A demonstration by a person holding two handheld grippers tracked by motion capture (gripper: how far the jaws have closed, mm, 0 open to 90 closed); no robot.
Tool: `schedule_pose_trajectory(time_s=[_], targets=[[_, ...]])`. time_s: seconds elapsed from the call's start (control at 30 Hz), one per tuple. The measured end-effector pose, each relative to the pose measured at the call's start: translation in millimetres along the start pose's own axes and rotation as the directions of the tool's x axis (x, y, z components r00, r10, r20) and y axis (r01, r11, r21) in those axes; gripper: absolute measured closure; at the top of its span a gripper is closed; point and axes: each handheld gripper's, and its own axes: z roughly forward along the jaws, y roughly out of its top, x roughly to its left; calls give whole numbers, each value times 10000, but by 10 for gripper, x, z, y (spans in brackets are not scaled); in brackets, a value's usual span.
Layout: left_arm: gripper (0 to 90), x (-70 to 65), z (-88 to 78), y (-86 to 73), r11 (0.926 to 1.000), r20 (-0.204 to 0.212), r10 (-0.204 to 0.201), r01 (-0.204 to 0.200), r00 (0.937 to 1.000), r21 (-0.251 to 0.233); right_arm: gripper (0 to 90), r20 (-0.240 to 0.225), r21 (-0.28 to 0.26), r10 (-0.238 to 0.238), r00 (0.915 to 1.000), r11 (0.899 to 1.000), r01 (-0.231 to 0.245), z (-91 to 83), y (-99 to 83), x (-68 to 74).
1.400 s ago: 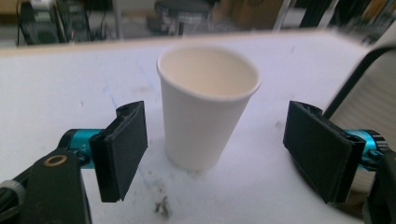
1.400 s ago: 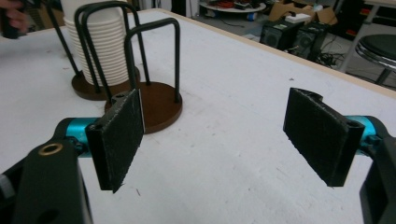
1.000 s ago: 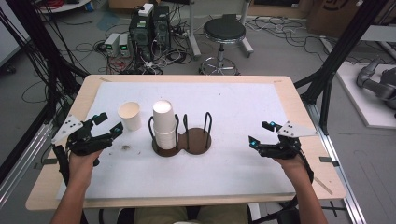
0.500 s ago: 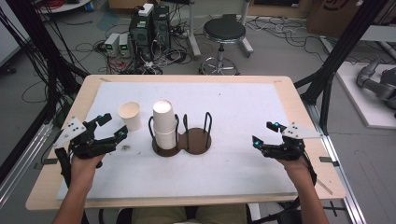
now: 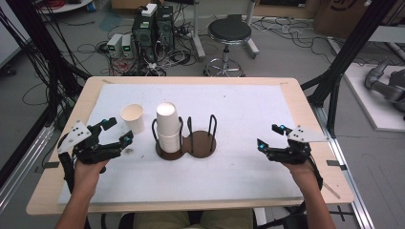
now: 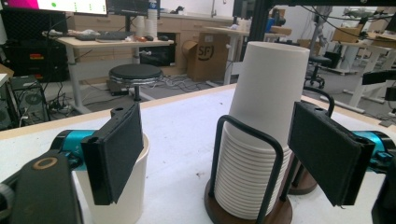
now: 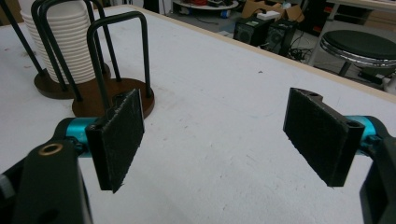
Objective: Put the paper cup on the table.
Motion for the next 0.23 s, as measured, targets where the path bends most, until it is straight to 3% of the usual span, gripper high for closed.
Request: schedule_pose_trajectory(time_s=[0.23], targets=[[182, 29, 29, -21, 9999, -29, -47, 47, 10000, 90, 208, -8, 13, 78, 10000, 10000, -78, 8, -20, -22]])
